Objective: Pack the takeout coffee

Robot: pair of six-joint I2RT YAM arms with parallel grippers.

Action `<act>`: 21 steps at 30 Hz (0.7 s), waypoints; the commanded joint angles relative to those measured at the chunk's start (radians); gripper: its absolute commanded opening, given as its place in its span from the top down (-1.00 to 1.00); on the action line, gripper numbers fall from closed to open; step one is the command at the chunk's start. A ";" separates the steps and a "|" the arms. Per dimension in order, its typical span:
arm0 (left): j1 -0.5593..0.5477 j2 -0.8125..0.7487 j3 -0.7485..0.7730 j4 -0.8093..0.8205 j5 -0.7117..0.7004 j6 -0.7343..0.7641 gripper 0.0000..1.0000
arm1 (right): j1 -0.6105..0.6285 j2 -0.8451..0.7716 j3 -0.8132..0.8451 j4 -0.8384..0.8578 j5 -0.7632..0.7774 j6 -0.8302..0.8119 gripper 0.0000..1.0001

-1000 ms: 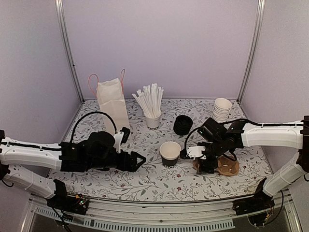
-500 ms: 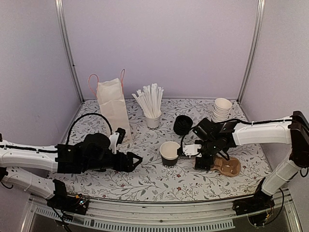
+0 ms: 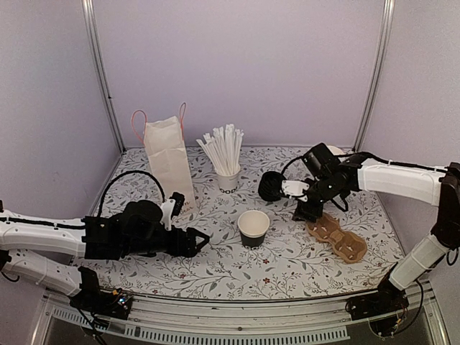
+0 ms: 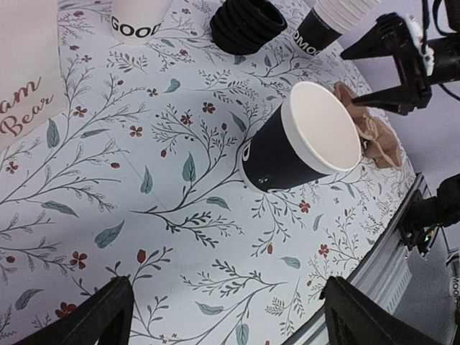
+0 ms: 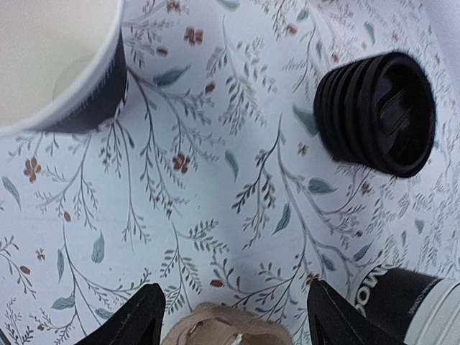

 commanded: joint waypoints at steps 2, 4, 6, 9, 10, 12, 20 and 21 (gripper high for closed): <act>0.016 -0.001 -0.002 0.032 0.024 0.014 -0.88 | 0.004 0.010 0.169 0.023 -0.110 0.029 -0.21; 0.015 -0.001 -0.003 0.033 0.032 0.015 -0.88 | 0.004 0.066 0.229 0.024 -0.106 0.030 -0.10; 0.015 -0.005 -0.003 0.035 0.041 0.020 -0.88 | 0.003 0.129 0.299 0.002 -0.108 0.038 0.05; 0.014 -0.013 -0.002 0.039 0.055 0.035 -0.86 | 0.000 0.226 0.387 -0.014 -0.113 0.055 0.12; 0.015 -0.016 -0.002 0.038 0.059 0.042 -0.86 | -0.001 0.242 0.407 -0.011 -0.112 0.062 0.13; 0.012 -0.019 -0.002 0.038 0.068 0.052 -0.86 | -0.006 0.289 0.450 -0.006 -0.111 0.075 0.14; 0.011 -0.013 0.002 0.032 0.093 0.083 -0.85 | -0.031 0.414 0.555 -0.011 -0.107 0.124 0.17; 0.012 -0.013 0.003 0.031 0.091 0.085 -0.85 | -0.035 0.427 0.560 -0.013 -0.112 0.127 0.17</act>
